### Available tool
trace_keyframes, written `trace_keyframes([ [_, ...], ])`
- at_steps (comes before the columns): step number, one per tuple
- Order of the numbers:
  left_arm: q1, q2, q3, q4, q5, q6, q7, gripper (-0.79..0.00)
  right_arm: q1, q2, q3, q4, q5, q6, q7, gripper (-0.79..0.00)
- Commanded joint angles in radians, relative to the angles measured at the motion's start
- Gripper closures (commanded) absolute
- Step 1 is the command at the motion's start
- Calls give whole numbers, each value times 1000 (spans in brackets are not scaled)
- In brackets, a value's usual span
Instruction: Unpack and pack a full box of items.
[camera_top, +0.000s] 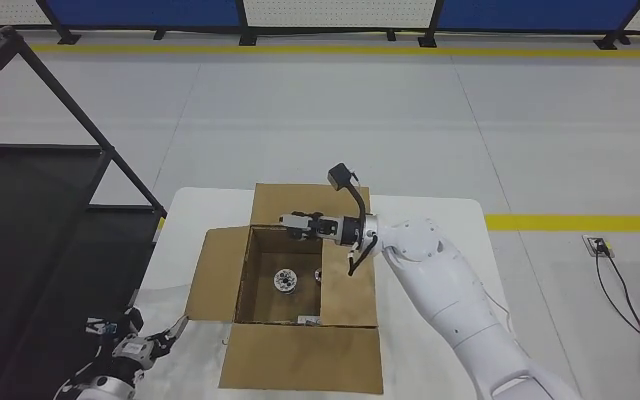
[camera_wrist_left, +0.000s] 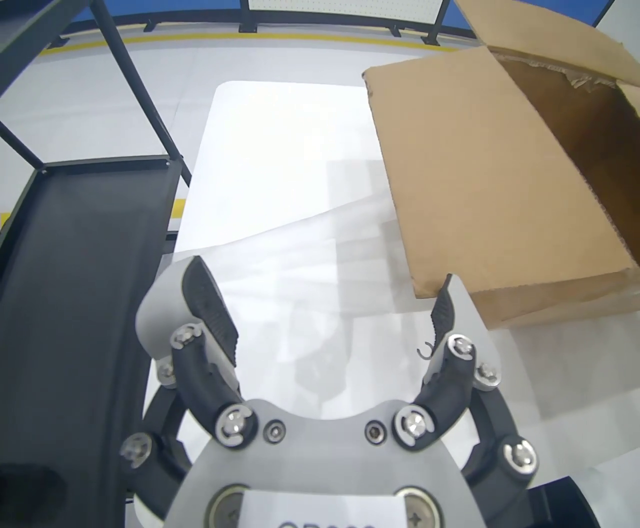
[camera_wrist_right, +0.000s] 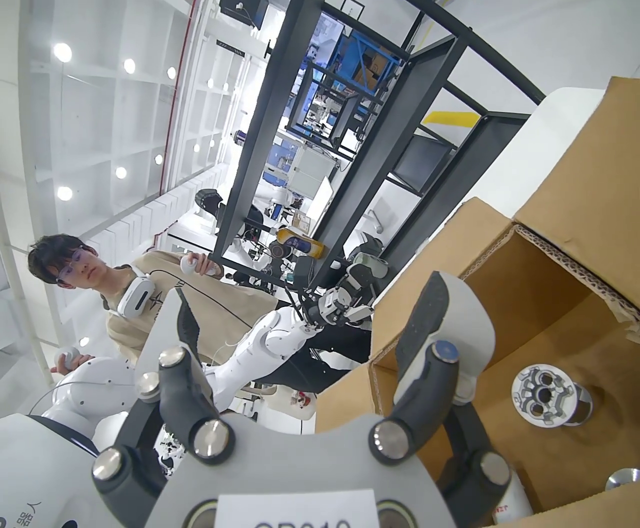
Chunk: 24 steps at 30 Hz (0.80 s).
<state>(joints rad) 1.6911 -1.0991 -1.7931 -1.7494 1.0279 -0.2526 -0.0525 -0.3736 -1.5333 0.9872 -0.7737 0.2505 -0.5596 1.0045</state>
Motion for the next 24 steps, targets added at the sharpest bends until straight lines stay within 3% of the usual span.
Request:
trace_keyframes([
  [1, 17, -1, -13, -25, -7, 7, 25, -785, -1, 2, 0, -4, -5, 4, 7, -785],
  [14, 153, -10, -162, -299, -71, -34, 156, -785, -72, 37, 49, -72, -52, -17, 18, -785],
  [21, 195, -12, -216, -460, -115, -125, 147, -785, -182, 84, 147, -201, -71, -79, 25, -785],
  [24, 187, -9, -205, -502, -142, -185, 90, -785, -249, 107, 202, -281, -79, -108, 25, -785],
])
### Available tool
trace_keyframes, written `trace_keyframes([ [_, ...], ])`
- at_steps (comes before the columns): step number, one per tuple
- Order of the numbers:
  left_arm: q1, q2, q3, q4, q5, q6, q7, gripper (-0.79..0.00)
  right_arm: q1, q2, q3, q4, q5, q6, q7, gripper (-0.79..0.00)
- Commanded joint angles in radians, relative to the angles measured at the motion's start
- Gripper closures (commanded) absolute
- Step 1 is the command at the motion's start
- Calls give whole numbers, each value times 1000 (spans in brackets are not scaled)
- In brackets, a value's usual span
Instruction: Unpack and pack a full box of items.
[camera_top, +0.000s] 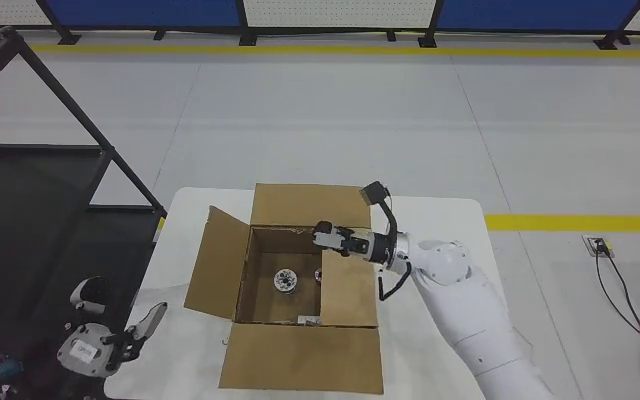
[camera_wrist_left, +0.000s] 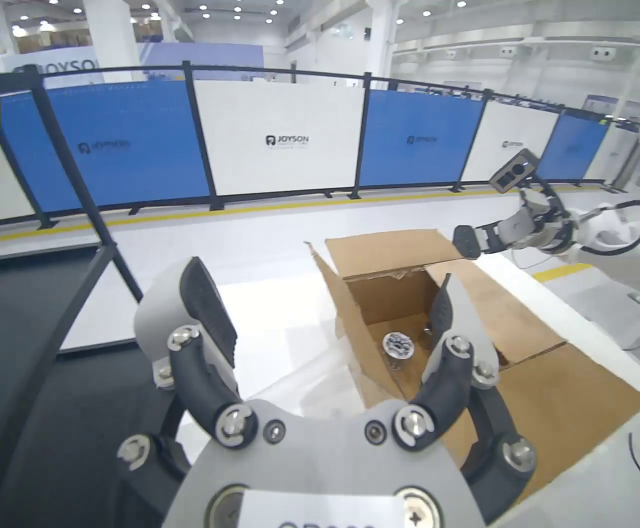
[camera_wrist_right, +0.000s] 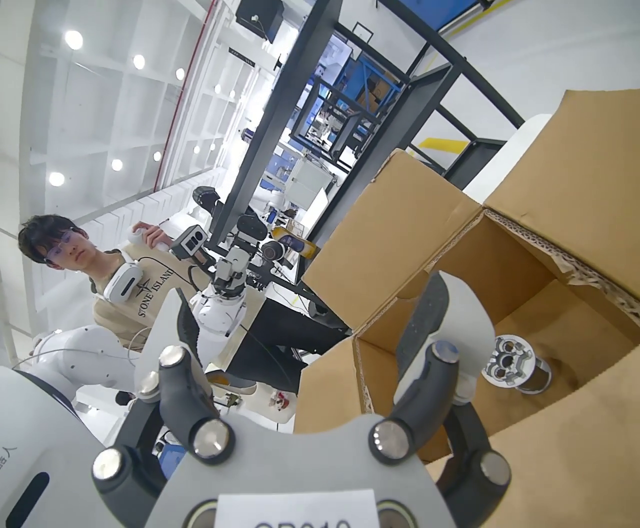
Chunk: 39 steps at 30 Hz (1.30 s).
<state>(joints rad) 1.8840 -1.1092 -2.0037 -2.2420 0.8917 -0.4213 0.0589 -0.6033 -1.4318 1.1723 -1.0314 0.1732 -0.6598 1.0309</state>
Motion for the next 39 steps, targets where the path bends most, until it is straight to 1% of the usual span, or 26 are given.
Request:
trace_keyframes([
  [1, -17, 3, 17, -18, -11, -33, -49, -785, -43, 14, 37, -50, -4, -17, -3, -785],
  [4, -77, 11, 82, -22, -55, -88, -152, -785, -115, 36, 97, -135, -12, -39, -9, -785],
  [7, -173, 20, 173, 4, -124, -125, -281, -785, -185, 56, 159, -214, -32, -45, -34, -785],
  [9, -255, 23, 230, 38, -138, -100, -345, -785, -234, 67, 199, -265, -61, -43, -73, -785],
  [11, -332, 23, 312, 73, -143, -81, -398, -785, -275, 74, 224, -305, -90, -31, -109, -785],
  [13, -409, 22, 388, 120, -154, -56, -446, -785, -275, 74, 224, -305, -90, -31, -109, -785],
  [15, -478, 20, 462, 173, -215, -47, -522, -785, -275, 74, 224, -305, -90, -31, -109, -785],
  [17, -541, 21, 503, 208, -234, -38, -610, -785, -275, 74, 224, -305, -90, -31, -109, -785],
  [26, -541, 21, 503, 208, -234, -38, -610, -785, -275, 74, 224, -305, -90, -31, -109, -785],
  [29, -543, 19, 514, 232, -251, 2, -614, -785, -287, 74, 219, -329, -87, -21, -135, -785],
  [32, -581, 16, 557, 268, -289, 38, -652, -785, -298, 80, 228, -345, -65, -29, -149, -785],
  [35, -646, 12, 607, 322, -319, 76, -714, -785, -310, 87, 242, -353, -54, -33, -151, -785],
  [39, -726, 7, 667, 397, -315, 120, -776, -785, -330, 96, 262, -365, -40, -40, -162, -785],
])
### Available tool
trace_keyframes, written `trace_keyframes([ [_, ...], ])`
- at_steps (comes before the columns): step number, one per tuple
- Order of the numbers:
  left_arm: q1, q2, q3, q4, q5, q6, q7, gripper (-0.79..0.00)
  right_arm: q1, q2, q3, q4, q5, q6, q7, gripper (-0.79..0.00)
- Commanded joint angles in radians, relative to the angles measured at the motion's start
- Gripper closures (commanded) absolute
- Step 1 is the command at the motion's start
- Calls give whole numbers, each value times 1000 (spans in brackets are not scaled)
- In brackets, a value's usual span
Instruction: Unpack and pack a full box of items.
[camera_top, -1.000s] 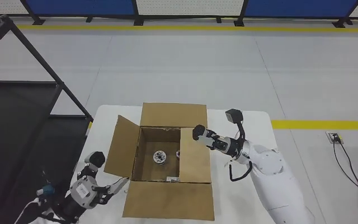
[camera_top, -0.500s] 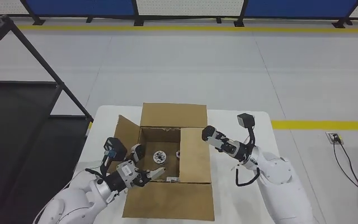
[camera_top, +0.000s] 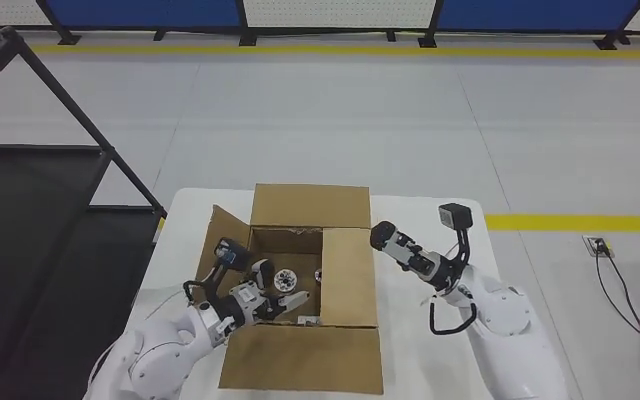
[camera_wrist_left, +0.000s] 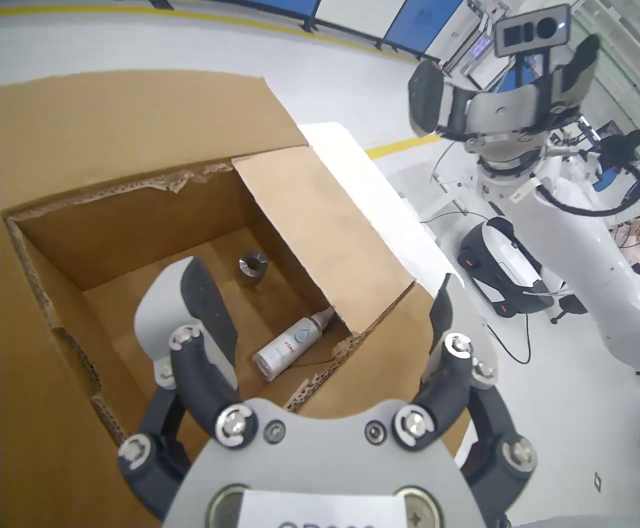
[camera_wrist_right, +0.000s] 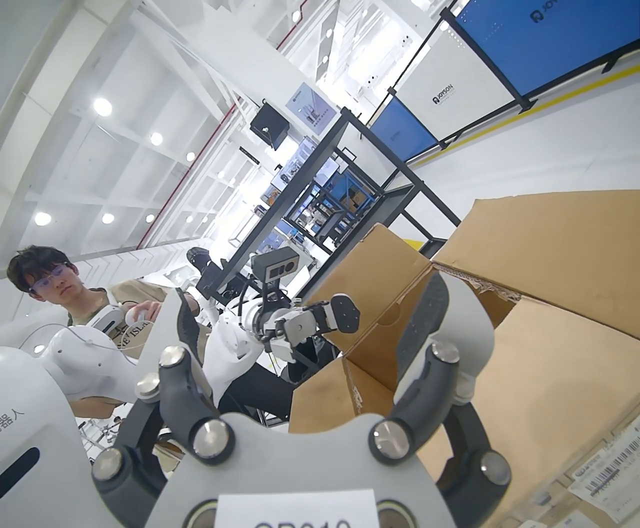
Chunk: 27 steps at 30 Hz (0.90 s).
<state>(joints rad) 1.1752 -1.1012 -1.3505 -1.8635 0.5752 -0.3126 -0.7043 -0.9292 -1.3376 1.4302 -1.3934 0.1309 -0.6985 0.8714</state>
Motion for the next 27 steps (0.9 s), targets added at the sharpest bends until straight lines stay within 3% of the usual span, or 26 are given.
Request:
trace_keyframes([
  [1, -31, -2, 23, 35, -1, 20, -23, -785, -10, 4, 10, -5, 6, -4, -8, -785],
  [15, -161, -15, 113, 236, -151, 28, -134, -785, -57, 28, 43, -52, 12, -16, -71, -785],
  [27, -329, -62, 264, 472, -431, 21, -179, -785, -111, 47, 72, -95, 29, -41, -115, -785],
])
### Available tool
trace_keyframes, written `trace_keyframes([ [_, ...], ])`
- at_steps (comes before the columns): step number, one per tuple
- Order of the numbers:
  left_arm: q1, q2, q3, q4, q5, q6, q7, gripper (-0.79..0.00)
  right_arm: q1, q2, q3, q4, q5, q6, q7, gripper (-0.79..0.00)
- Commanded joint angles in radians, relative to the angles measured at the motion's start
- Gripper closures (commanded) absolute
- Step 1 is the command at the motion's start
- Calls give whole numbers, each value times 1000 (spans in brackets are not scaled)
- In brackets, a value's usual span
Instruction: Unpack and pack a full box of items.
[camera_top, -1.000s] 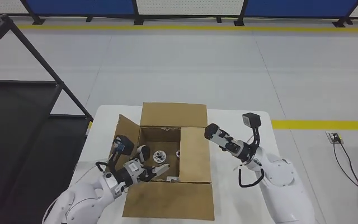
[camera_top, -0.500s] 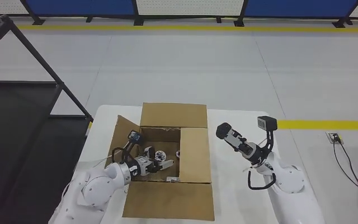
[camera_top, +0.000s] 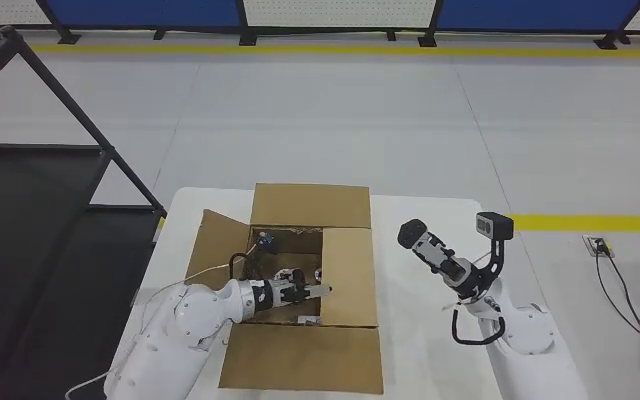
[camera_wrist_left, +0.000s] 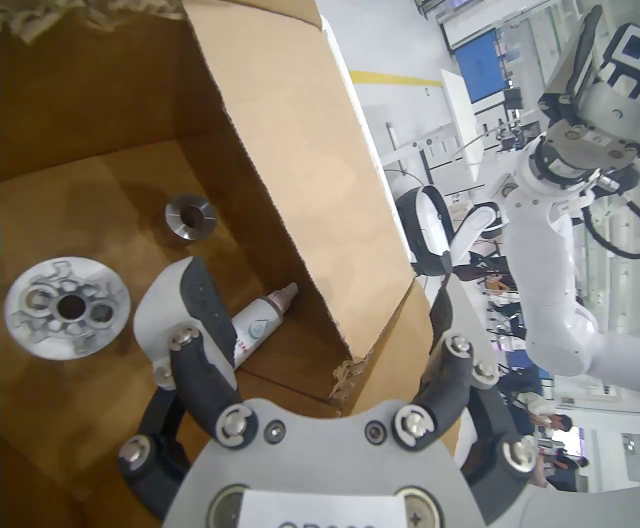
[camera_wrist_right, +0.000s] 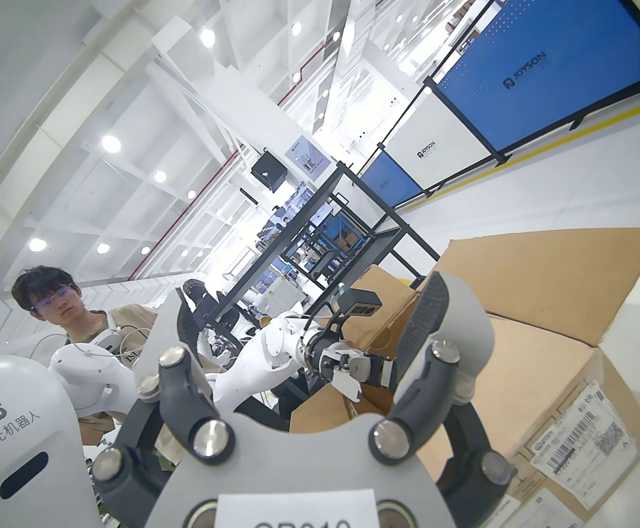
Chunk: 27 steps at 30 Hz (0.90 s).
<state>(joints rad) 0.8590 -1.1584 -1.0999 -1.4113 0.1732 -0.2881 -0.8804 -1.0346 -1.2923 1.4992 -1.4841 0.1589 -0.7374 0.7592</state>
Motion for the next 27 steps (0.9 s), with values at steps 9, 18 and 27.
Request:
trace_keyframes([
  [9, -103, -39, 120, 130, -41, -20, 27, -785, -53, 15, 23, -39, 5, -9, -34, -785],
  [18, -123, -62, 156, 182, -135, -69, 54, -785, -85, 26, 30, -92, -14, 6, -62, -785],
  [27, -110, -50, 109, 82, -130, -89, 51, -785, -92, 34, 26, -116, -16, 8, -89, -785],
])
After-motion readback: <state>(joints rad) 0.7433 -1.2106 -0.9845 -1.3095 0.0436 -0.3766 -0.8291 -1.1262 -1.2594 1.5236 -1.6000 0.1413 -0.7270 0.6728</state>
